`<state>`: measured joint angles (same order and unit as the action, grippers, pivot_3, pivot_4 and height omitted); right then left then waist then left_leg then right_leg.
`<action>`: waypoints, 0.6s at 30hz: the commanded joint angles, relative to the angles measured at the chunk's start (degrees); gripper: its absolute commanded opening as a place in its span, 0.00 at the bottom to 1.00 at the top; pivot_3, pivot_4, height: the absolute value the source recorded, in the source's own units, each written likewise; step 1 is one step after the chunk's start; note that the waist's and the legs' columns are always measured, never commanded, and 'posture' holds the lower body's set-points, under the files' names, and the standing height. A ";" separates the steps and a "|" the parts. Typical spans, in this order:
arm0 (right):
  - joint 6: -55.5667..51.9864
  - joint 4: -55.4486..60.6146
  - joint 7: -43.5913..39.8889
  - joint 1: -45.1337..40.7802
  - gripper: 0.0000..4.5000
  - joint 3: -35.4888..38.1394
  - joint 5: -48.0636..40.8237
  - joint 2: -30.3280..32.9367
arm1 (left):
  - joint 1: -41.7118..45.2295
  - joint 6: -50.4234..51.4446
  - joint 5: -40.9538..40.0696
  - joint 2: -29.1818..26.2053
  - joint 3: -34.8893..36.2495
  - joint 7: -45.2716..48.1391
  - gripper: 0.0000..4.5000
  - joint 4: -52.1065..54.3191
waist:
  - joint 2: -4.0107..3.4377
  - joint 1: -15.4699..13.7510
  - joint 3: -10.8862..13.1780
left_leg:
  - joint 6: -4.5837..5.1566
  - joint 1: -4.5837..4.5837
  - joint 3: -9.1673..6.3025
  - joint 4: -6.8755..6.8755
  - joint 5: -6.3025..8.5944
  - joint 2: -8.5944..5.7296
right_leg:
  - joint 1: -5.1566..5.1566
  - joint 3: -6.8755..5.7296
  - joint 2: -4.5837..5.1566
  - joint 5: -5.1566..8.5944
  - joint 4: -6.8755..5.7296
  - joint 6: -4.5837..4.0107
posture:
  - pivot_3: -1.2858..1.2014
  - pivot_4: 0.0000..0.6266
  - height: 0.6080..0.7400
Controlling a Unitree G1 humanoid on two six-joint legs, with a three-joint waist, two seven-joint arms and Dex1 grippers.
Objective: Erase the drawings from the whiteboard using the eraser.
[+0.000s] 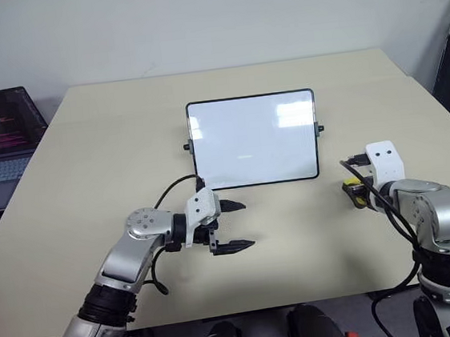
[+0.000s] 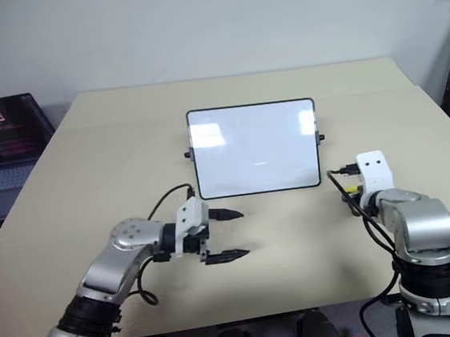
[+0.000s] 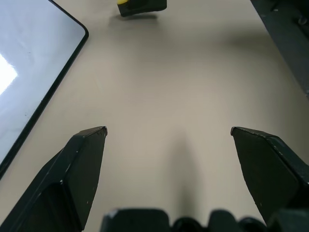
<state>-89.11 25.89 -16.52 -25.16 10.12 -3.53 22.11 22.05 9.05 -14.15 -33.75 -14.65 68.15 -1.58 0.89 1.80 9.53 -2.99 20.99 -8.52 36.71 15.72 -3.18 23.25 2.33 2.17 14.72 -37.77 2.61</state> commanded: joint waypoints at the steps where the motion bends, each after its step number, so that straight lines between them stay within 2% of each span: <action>1: 0.51 1.67 0.94 -0.17 0.22 1.65 -0.63 -0.05 | 1.60 -3.65 1.33 -0.27 0.43 0.92 1.00 -1.74 | 0.00 0.00 0.00 | 0.00 0.00 -0.01 -0.01 0.00 0.00 | 0.00 0.00 0.00 0.00 0.00 0.00 | 0.52 0.24 1.00; 18: 3.20 -1.56 3.23 -1.12 0.22 1.34 -1.40 -1.08 | 2.26 -2.10 0.81 1.23 1.26 -0.18 1.00 -0.49 | 0.00 0.05 0.00 | 0.03 0.00 -0.05 -0.01 0.02 -0.01 | 0.01 0.01 0.01 0.00 -0.01 0.01 | 0.52 0.24 1.00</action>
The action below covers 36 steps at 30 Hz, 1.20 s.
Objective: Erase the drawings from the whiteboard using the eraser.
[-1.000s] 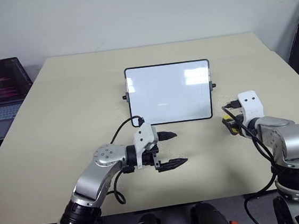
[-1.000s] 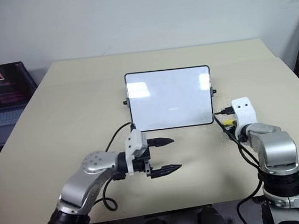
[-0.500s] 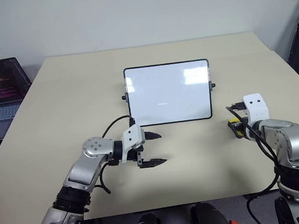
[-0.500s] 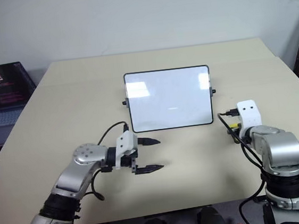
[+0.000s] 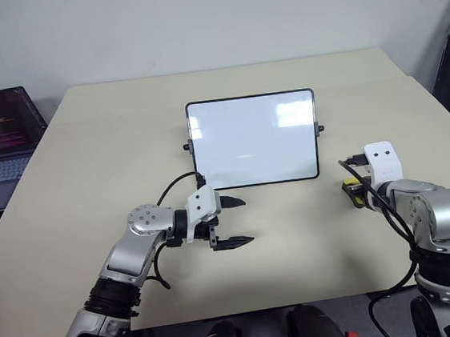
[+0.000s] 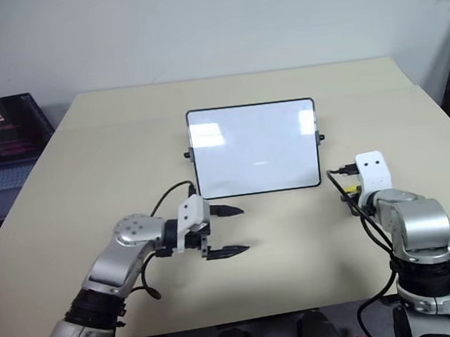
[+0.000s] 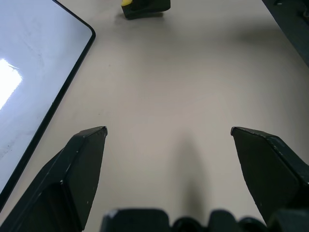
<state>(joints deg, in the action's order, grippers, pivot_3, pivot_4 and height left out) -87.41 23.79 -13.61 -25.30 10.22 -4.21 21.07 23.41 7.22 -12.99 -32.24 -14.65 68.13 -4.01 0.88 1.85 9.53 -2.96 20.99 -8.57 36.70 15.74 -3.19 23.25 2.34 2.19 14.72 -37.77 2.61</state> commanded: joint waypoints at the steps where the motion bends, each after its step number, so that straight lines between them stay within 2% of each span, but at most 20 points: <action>1: 1.71 0.36 0.37 -0.96 0.22 1.25 -0.74 0.00 | 0.87 -0.25 -0.34 -0.31 1.26 -0.17 1.00 2.02 | 0.00 0.00 0.00 | 0.00 0.00 0.01 0.00 0.00 0.00 | 0.00 -0.01 0.00 0.00 0.00 0.00 | 0.52 0.24 1.00; 6: 2.90 -0.79 0.76 -1.17 0.22 1.25 -0.90 0.10 | 0.97 -0.17 -0.31 -0.37 1.24 -0.14 1.00 2.02 | 0.00 0.00 0.00 | 0.00 0.00 0.01 0.00 0.00 0.00 | 0.00 0.00 0.00 0.00 -0.01 0.00 | 0.52 0.24 1.00; 7: 3.09 -0.93 0.83 -1.21 0.30 1.24 -0.94 0.11 | 0.98 -0.17 -0.28 -0.40 1.24 -0.13 1.00 2.02 | 0.00 0.00 0.00 | 0.00 0.00 0.01 0.00 0.00 0.00 | 0.00 0.00 0.00 0.00 -0.01 0.00 | 0.52 0.24 1.00; 20: 4.10 -1.41 1.77 -1.16 0.30 1.10 -1.89 0.57 | 1.18 -0.51 -0.01 -0.51 1.17 -0.03 1.00 1.58 | 0.00 0.00 0.00 | 0.00 0.00 0.01 0.00 0.00 0.00 | 0.00 0.00 0.00 0.00 -0.01 0.00 | 0.52 0.24 1.00; 21: 4.14 -1.45 1.77 -1.19 0.38 1.09 -1.93 0.60 | 1.24 -0.53 0.00 -0.50 1.19 -0.02 1.00 1.49 | 0.00 0.00 0.00 | 0.00 0.00 0.01 0.00 0.00 0.00 | 0.00 0.00 0.00 0.00 -0.01 0.00 | 0.52 0.24 1.00; 36: 4.43 -1.91 2.29 -1.52 0.38 1.36 -1.99 0.52 | 1.59 -0.62 0.16 -0.49 1.21 0.15 1.00 0.87 | 0.00 0.00 0.00 | 0.00 0.00 0.02 0.00 0.00 0.00 | 0.00 0.00 -0.01 0.00 -0.01 0.00 | 0.52 0.24 1.00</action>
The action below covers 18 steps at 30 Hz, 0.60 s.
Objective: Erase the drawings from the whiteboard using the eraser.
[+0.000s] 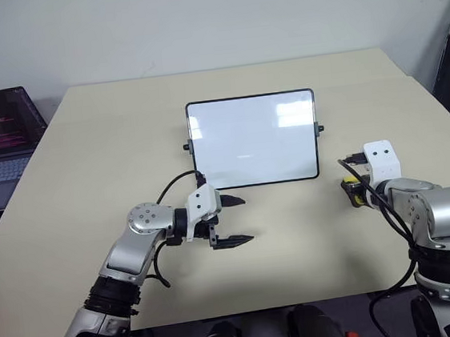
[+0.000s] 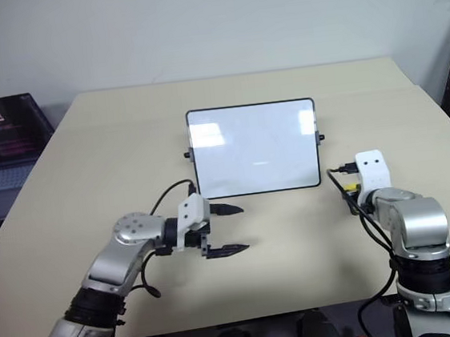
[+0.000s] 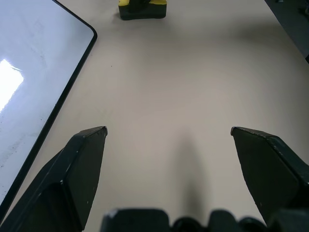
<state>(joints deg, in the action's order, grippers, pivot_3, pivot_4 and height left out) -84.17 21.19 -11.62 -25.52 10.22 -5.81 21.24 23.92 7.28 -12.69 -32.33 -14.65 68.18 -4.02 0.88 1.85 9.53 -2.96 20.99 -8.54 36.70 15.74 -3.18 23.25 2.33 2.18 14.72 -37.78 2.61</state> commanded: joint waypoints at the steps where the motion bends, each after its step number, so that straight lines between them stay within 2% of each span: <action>1: 1.25 0.65 0.31 -1.31 0.38 1.34 -0.41 0.39 | 1.03 -0.70 -0.11 -0.41 1.21 0.10 1.00 0.85 | 0.00 0.00 0.00 | 0.00 0.00 0.00 0.00 0.00 0.00 | 0.00 0.00 0.00 0.00 0.00 0.00 | 0.52 0.24 1.00; 18: 0.72 0.83 0.08 -2.44 0.38 1.00 -0.94 0.69 | 1.29 -0.30 0.05 -0.25 1.15 -0.32 1.00 1.34 | 0.00 0.00 0.00 | 0.00 0.00 0.00 0.00 0.00 0.00 | 0.00 0.00 0.00 0.00 0.00 0.00 | 0.52 0.24 1.00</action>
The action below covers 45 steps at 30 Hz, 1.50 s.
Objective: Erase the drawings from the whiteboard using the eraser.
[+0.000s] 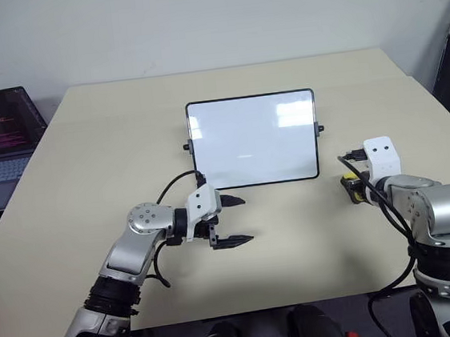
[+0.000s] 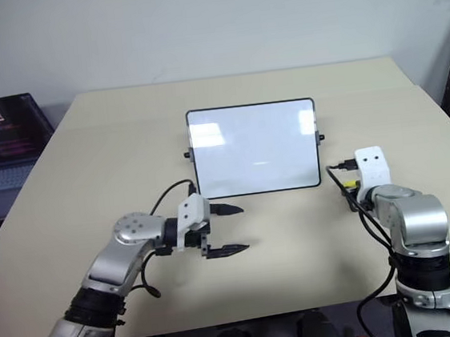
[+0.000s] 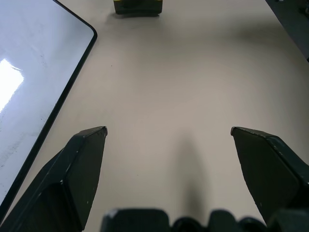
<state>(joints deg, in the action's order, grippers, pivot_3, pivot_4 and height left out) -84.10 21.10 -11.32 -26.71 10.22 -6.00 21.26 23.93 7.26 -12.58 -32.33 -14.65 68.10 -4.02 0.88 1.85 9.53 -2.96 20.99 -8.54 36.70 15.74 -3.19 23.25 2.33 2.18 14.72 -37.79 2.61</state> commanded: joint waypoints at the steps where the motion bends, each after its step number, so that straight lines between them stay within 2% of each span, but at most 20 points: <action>1: 0.67 0.93 -0.22 -1.25 0.38 0.94 -0.74 0.75 | 1.29 -0.25 -0.06 -0.24 1.14 -0.26 1.00 1.37 | 0.00 0.00 0.00 | 0.00 0.00 0.00 0.00 0.00 0.00 | 0.00 0.00 0.00 0.00 0.00 0.00 | 0.52 0.24 1.00; 7: 0.93 1.25 -0.35 -0.90 0.38 0.64 -0.79 1.21 | 1.41 -0.04 -0.06 -0.27 1.04 -0.22 1.00 1.62 | 0.00 0.00 0.00 | 0.00 0.00 0.00 0.00 0.00 0.00 | 0.00 0.00 0.00 0.00 0.00 0.00 | 0.52 0.24 1.00; 12: 0.72 0.95 -0.26 -1.11 0.69 0.84 -0.91 0.87 | 1.67 0.14 -0.03 -0.30 1.01 -0.22 1.00 1.74 | 0.00 0.00 0.00 | 0.00 0.00 0.01 0.00 0.00 0.00 | 0.00 0.00 0.00 0.00 0.00 0.00 | 0.52 0.24 1.00; 15: 0.67 1.10 -0.27 -1.04 0.69 0.83 -1.06 0.90 | 1.66 0.22 -0.04 -0.33 1.01 -0.23 1.00 1.93 | 0.00 0.00 0.00 | 0.00 0.00 0.01 0.00 0.00 0.00 | 0.00 0.00 0.00 0.00 -0.01 0.00 | 0.52 0.24 1.00; 17: 0.65 1.22 -0.14 -0.91 0.75 0.67 -1.09 1.03 | 1.65 0.29 -0.07 -0.33 1.00 -0.19 1.00 2.00 | 0.00 0.00 0.00 | 0.00 0.00 0.01 0.00 0.00 0.00 | 0.00 0.00 0.00 0.00 -0.01 0.00 | 0.52 0.24 1.00; 19: 0.61 1.20 0.02 -0.89 0.86 0.64 -1.12 0.97 | 1.63 0.32 -0.04 -0.35 0.98 -0.17 1.00 2.00 | 0.00 0.00 0.00 | 0.00 0.00 0.01 0.00 0.00 0.00 | 0.00 0.00 0.00 0.00 -0.01 0.00 | 0.52 0.24 1.00; 20: 0.61 1.16 0.07 -0.91 0.96 0.66 -1.16 0.91 | 1.64 0.33 -0.03 -0.35 0.97 -0.16 1.00 1.99 | 0.00 0.00 0.00 | 0.00 0.00 0.01 0.00 0.00 0.00 | 0.00 0.00 0.00 0.00 -0.01 0.00 | 0.52 0.24 1.00; 21: 0.70 1.05 0.10 -0.99 1.00 0.79 -1.24 0.75 | 1.65 0.32 -0.01 -0.33 0.97 -0.17 1.00 1.96 | 0.00 0.00 0.00 | 0.00 0.00 0.00 0.00 0.00 0.00 | 0.00 0.00 0.00 0.00 -0.01 0.00 | 0.52 0.24 1.00; 32: 0.81 1.43 0.62 -1.47 1.00 1.01 -1.37 0.69 | 1.07 0.37 -0.06 -0.64 1.23 -0.24 1.00 2.40 | 0.00 0.00 0.00 | 0.00 0.00 0.01 0.00 0.00 0.00 | 0.00 0.00 0.00 0.00 -0.01 0.00 | 0.52 0.24 1.00; 35: 2.26 2.06 1.35 -2.01 1.00 1.39 -0.85 0.80 | 0.49 3.09 -2.29 -0.61 3.20 -1.68 1.00 5.49 | 0.00 0.01 0.00 | 0.00 0.00 0.00 0.00 0.00 0.00 | 0.00 0.01 0.00 0.00 -0.02 0.00 | 0.52 0.24 1.00; 39: 8.09 3.21 2.90 -3.11 1.00 1.67 0.78 2.80 | -0.64 9.70 -5.68 0.43 9.13 -9.64 1.00 12.64 | 0.00 0.01 0.00 | 0.00 0.01 -0.09 0.01 0.00 0.00 | 0.03 0.02 0.01 0.00 -0.02 0.00 | 0.52 0.24 1.00; 45: 12.67 5.65 5.11 -1.73 1.00 3.03 1.57 2.00 | -4.59 16.29 -7.74 1.40 13.16 -17.94 1.00 21.25 | 0.00 -0.02 0.00 | 0.00 0.01 -0.07 0.01 0.00 0.01 | 0.03 0.05 0.02 0.00 -0.02 0.01 | 0.52 0.24 1.00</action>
<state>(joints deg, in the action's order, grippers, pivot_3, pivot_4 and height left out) -73.75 23.81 -7.11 -28.57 11.97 -5.21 23.38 19.45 22.61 -19.35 -31.32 -4.01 52.95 13.87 0.88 1.84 9.53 -2.96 21.00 -8.62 36.71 15.74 -3.18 23.28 2.38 2.20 14.72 -37.81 2.62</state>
